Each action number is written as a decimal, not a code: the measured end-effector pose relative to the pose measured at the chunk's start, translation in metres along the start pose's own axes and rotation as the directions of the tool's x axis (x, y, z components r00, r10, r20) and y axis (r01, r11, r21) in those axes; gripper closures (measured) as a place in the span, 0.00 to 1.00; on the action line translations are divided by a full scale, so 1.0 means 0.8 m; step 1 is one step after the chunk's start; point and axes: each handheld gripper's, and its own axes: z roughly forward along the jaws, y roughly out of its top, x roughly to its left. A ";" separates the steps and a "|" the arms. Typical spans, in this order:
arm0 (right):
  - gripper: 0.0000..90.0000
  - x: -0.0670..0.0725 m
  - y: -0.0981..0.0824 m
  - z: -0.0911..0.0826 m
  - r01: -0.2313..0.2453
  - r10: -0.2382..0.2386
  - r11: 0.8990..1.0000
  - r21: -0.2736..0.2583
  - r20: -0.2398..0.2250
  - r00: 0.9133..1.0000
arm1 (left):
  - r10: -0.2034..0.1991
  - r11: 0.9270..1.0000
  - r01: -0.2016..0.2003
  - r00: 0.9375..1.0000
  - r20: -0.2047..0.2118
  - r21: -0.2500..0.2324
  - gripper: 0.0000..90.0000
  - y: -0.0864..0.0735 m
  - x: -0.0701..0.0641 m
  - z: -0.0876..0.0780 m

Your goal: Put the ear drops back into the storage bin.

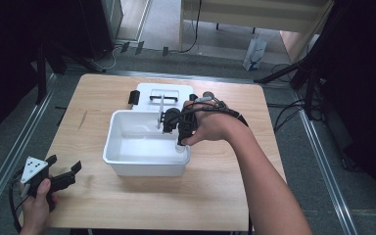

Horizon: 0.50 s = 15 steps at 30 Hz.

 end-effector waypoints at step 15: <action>0.80 -0.002 -0.002 0.018 0.016 -0.016 1.000 0.014 -0.008 1.000 | -0.004 1.000 0.004 1.000 0.000 -0.003 0.11 0.000 0.000 0.000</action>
